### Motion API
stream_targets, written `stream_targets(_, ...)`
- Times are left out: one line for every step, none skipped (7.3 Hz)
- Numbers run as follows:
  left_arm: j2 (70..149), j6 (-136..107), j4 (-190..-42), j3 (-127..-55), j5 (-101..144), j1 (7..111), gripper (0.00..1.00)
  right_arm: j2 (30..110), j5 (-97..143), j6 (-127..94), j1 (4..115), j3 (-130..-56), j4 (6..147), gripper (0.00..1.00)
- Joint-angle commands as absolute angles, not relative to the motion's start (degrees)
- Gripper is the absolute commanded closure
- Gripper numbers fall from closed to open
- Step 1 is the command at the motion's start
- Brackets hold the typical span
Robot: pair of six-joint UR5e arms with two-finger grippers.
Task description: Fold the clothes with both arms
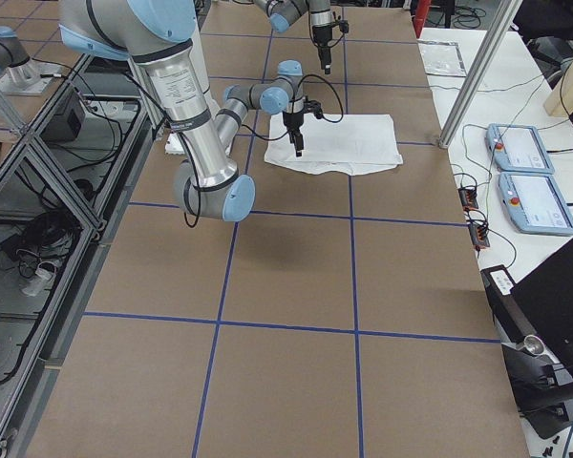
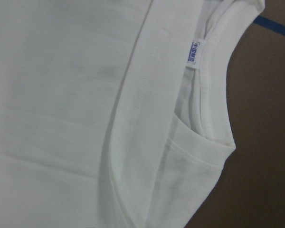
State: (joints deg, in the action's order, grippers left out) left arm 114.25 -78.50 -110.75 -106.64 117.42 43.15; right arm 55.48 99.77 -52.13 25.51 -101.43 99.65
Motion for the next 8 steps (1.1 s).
stream_targets(114.17, -78.31, -110.66, -106.52, 117.42, 43.15, 0.0, 52.74, 99.41, -51.07, 25.75, -97.39, 98.53, 0.0)
stream_targets(114.26, -78.31, -110.65, -106.44, 117.42, 43.15, 0.0, 52.73, 98.53, -50.54, 25.93, -96.34, 98.44, 0.0)
stream_targets(114.26, -78.31, -110.74, -106.26, 117.51, 43.15, 0.0, 52.65, 97.92, -49.84, 26.01, -95.46, 98.26, 0.0)
stream_targets(114.17, -78.31, -110.66, -106.26, 117.51, 43.15, 0.0, 52.47, 97.82, -49.92, 25.93, -94.41, 98.17, 0.0)
stream_targets(114.17, -78.31, -110.74, -106.26, 117.51, 43.15, 0.0, 52.47, 97.82, -49.75, 25.93, -93.7, 96.61, 0.0)
stream_targets(114.0, -78.22, -110.74, -106.35, 117.51, 43.15, 0.0, 52.91, 97.91, -49.75, 26.01, -92.82, 94.94, 0.0)
stream_targets(113.99, -78.22, -110.74, -106.35, 117.51, 43.15, 0.0, 52.82, 97.91, -49.66, 26.02, -92.55, 94.92, 0.0)
stream_targets(114.08, -78.31, -110.66, -106.35, 117.51, 43.15, 0.0, 52.91, 97.91, -49.48, 26.36, -92.55, 94.92, 0.0)
